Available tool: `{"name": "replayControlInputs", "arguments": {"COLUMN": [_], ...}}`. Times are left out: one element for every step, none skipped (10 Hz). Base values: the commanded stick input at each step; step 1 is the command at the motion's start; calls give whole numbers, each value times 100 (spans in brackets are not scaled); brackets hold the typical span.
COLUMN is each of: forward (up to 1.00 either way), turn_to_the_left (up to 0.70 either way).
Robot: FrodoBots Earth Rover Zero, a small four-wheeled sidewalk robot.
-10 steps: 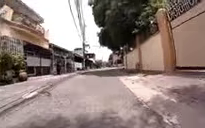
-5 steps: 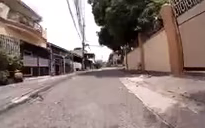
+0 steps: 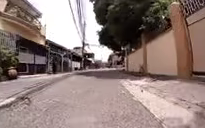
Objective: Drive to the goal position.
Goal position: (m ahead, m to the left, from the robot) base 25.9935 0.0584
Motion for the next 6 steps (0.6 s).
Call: {"name": "replayControlInputs", "arguments": {"forward": [85,87,100,100,100,100], "turn_to_the_left": [0,0,0,0,0,0]}}
